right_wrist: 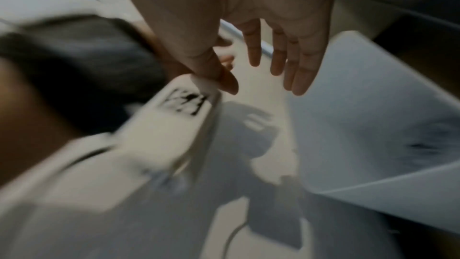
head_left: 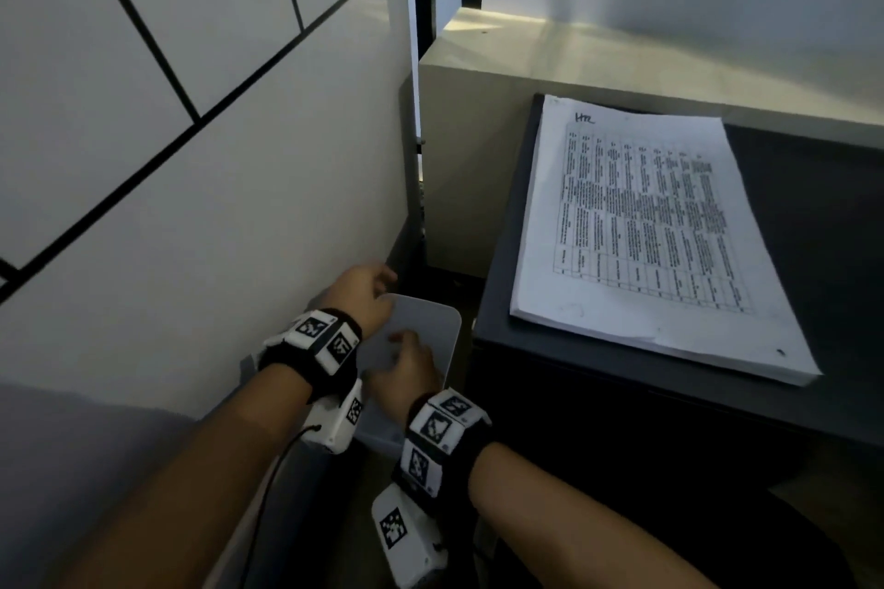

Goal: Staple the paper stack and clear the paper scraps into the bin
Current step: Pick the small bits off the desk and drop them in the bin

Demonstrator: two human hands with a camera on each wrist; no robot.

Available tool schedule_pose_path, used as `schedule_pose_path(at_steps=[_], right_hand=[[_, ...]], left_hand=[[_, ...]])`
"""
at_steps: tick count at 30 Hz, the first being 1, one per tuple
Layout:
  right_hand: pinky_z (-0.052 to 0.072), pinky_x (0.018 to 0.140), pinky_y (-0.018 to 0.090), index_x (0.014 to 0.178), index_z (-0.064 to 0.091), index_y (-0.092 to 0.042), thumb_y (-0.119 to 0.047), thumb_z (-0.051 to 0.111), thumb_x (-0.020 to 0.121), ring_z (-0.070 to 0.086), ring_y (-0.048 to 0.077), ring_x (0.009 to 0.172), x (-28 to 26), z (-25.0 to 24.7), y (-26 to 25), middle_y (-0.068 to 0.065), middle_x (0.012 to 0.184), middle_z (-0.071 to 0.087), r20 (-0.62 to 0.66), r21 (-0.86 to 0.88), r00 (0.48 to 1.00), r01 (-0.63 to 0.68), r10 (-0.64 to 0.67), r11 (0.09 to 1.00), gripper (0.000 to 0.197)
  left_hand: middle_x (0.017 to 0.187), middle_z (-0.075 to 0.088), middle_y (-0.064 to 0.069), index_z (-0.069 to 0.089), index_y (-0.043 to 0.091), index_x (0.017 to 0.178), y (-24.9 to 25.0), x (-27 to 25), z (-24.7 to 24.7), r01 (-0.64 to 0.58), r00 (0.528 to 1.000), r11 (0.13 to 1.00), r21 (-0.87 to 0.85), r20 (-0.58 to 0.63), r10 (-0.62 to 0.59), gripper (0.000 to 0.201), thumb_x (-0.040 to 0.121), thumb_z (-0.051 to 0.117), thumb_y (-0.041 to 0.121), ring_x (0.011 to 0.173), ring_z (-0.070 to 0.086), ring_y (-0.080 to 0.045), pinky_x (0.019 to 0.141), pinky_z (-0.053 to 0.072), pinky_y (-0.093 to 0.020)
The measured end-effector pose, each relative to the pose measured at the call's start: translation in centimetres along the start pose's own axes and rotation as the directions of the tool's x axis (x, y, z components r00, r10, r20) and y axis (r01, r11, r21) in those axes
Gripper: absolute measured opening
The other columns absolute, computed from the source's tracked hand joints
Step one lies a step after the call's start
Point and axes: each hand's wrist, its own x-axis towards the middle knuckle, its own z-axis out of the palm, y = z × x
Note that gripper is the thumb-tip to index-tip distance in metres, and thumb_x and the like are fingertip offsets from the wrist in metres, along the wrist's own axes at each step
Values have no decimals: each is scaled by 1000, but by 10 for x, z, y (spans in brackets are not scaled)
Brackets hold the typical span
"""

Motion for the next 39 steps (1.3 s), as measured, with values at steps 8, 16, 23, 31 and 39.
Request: schedule_pose_path(at_steps=[8,16,23,31,39], right_hand=[[48,80,29,121,49,-21,-9,53,85,54,13,86,-106,-87,-41,-3,100,53,78,205,922,357,-378,912,38],[52,72,25,86,66,-15,0,57,85,62,17,73,-162,-240,-46,5,83,66,-201,-135,810,534,-551,835,18],[38,83,21,114,63,-19,-17,54,90,58,17,105,-148,-309,-2,2,121,63,-107,-658,938,181,-329,731,26],[35,107,29,125,58,-21,-18,53,90,46,21,126,-142,-308,26,5,135,49,-33,-772,971,125,-236,623,36],[40,101,29,118,64,-20,-14,54,87,51,22,117,-137,-308,35,6,127,55,-57,-750,946,171,-320,639,32]], left_hand=[[82,62,-1,68,12,99,103,-53,-70,-329,936,944,9,-127,327,16,87,56,10,73,55,-17,70,42,-21],[87,59,5,68,15,103,191,-103,-65,-629,777,760,164,120,618,20,84,62,17,77,60,-15,71,43,-16],[110,68,-3,67,16,112,192,-100,-37,-540,833,786,300,325,448,30,83,67,20,88,63,-16,73,37,-13],[105,73,-6,74,15,103,187,-89,-25,-494,863,827,270,266,428,22,82,67,13,78,59,-10,64,32,-6],[98,75,-6,77,9,89,188,-83,-23,-538,838,800,266,265,476,13,79,69,10,72,53,-7,54,36,-3]])
